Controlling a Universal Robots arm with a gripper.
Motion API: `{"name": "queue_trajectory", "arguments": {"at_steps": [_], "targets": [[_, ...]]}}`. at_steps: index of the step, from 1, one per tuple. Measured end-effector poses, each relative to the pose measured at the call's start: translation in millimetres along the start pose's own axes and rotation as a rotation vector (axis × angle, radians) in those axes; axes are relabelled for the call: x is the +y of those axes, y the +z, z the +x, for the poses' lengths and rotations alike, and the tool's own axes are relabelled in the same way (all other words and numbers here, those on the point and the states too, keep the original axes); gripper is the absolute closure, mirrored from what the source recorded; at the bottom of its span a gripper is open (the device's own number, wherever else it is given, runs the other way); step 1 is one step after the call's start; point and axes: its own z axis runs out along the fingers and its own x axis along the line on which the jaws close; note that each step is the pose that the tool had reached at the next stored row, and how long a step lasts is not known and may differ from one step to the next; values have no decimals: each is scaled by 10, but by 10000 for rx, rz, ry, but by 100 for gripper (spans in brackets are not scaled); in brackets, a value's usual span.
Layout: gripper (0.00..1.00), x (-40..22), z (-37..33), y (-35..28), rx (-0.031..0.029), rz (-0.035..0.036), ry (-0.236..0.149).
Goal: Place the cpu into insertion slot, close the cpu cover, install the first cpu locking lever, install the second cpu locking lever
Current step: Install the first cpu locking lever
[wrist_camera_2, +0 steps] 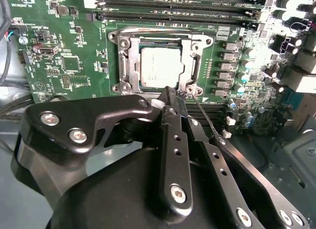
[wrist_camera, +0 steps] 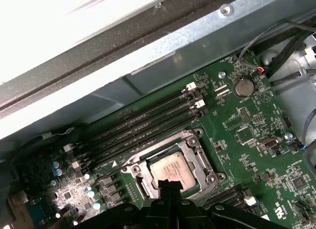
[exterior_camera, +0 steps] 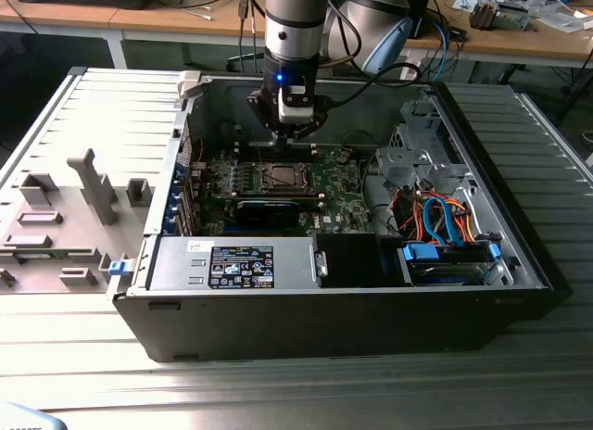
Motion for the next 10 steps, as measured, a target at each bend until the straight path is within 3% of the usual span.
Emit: {"name": "queue_trajectory", "arguments": {"at_steps": [10], "targets": [[89, 0, 0, 0, 3, 6, -239]]}}
